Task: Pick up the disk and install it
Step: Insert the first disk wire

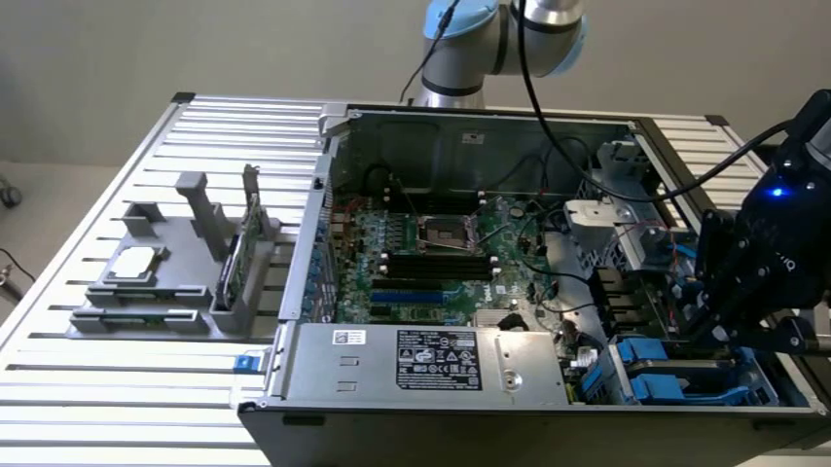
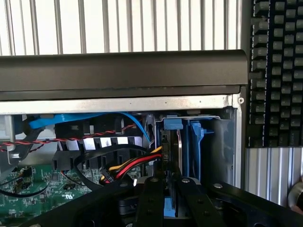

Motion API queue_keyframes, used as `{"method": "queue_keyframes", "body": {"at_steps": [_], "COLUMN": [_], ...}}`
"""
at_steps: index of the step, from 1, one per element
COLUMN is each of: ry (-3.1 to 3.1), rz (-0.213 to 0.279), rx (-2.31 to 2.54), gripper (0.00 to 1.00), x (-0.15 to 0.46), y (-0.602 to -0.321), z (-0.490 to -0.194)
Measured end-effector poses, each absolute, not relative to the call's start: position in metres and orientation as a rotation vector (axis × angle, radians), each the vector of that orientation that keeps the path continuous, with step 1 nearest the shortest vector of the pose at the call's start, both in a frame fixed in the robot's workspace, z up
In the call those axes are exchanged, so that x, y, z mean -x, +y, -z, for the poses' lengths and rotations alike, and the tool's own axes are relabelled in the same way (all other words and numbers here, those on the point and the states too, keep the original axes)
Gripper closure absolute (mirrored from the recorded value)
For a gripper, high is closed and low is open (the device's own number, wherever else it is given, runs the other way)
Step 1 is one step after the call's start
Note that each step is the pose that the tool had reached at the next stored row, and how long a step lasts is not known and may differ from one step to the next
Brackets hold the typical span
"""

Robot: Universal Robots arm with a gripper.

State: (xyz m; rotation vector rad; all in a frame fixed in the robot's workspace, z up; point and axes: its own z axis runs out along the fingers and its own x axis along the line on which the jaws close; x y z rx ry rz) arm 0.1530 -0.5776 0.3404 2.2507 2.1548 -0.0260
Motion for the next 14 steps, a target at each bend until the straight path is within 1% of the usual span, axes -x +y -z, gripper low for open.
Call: {"method": "queue_keyframes", "body": {"at_steps": [14], "ry": [2.152], "rz": [0.032], "rx": [-2.248], "gripper": [0.84], "x": [-0.1536], "y": [-0.5777], "z": [-0.3417]}}
